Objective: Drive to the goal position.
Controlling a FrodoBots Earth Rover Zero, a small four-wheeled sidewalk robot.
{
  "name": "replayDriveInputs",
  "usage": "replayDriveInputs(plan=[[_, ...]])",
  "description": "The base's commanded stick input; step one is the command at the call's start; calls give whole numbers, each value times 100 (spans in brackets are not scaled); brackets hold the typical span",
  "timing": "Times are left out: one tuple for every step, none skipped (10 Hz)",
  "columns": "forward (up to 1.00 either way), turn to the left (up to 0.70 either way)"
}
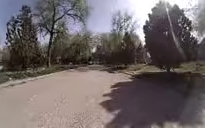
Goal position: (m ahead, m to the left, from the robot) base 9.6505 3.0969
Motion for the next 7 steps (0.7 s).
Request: replayDriveInputs(plan=[[70, 31], [70, 32], [70, 34], [70, 35], [70, 21], [70, 4], [70, 0]])
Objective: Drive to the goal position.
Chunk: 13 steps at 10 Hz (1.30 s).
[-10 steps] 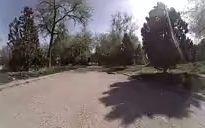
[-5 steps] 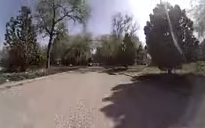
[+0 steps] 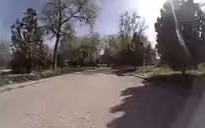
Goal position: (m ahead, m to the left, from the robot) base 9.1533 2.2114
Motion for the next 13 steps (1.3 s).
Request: replayDriveInputs(plan=[[70, 0], [70, 0], [70, 0], [70, 0], [70, 0], [70, 0], [70, 0], [70, 0], [70, 0], [70, 0], [70, 0], [70, 0], [70, 0]])
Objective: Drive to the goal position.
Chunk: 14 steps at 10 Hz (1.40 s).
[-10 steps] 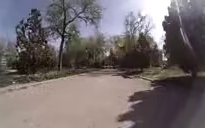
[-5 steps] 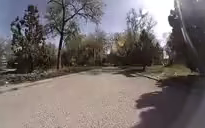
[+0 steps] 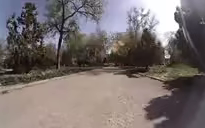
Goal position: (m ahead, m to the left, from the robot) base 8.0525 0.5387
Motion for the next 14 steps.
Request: replayDriveInputs(plan=[[70, 0], [70, 0], [70, 0], [70, 0], [70, 0], [70, 0], [70, 0], [70, 0], [70, 0], [70, 0], [70, 0], [70, 0], [70, 0], [70, 0]])
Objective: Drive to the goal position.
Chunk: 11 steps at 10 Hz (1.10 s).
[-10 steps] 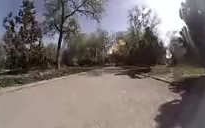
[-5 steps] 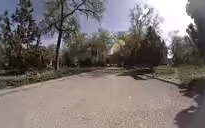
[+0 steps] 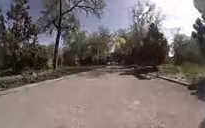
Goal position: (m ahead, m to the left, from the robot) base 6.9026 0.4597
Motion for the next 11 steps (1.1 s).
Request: replayDriveInputs(plan=[[70, 0], [70, 0], [70, 0], [70, 0], [70, 0], [70, 0], [70, 0], [70, 0], [70, 0], [70, 0], [70, 0]])
